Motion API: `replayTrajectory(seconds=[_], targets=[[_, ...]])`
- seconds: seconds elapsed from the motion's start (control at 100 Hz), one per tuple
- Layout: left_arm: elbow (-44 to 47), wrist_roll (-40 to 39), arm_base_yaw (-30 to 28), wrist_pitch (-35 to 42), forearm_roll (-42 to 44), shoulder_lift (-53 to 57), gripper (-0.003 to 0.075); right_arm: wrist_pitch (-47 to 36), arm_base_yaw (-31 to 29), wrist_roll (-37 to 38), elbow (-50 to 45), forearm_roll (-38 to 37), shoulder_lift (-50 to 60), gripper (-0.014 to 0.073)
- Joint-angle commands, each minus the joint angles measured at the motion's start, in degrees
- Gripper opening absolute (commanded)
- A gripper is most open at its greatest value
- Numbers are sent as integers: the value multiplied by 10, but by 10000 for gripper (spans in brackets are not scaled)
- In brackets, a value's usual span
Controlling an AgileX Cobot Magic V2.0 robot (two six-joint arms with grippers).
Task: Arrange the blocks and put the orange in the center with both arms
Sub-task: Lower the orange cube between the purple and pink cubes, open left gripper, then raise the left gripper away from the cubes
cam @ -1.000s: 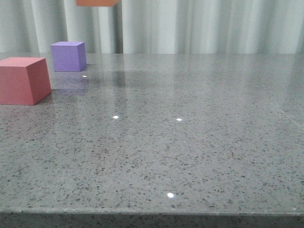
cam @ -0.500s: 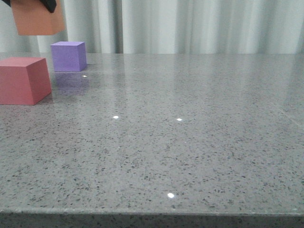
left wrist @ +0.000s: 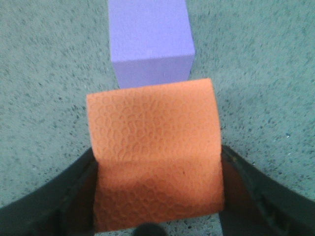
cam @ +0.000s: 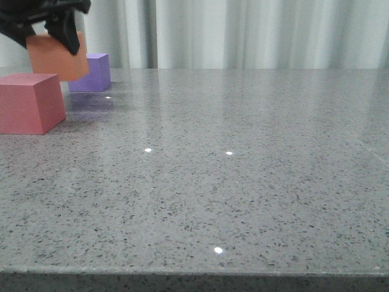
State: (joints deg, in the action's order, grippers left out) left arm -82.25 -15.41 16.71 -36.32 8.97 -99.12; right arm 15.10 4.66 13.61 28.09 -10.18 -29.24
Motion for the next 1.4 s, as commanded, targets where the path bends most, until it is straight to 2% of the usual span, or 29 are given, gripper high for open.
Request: replayTrajectory(seconds=[0.0,0.77,0.86,0.98,1.05,1.39], targets=[[-14,0,0,37,-2,10,274,-42,-5,-3,16,-8,-4,-67],[-14,0,0,26,-1,-37,279,-42,-5,-3,16,-8,-4,-67],[-15,0,0,24,-1,-37,362,-42,-5,-3,16,-8,-4,-67],[-16,0,0,24,-1,-33,605,-42,-5,-3,16,-8,-4,-67],[-16,0,0,24,-1,-25,687,-42,-5,-3,16,-8,-4,-67],[-16,0,0,10,-1,80,662,-42,-5,-3,16,-8,-4,-67]])
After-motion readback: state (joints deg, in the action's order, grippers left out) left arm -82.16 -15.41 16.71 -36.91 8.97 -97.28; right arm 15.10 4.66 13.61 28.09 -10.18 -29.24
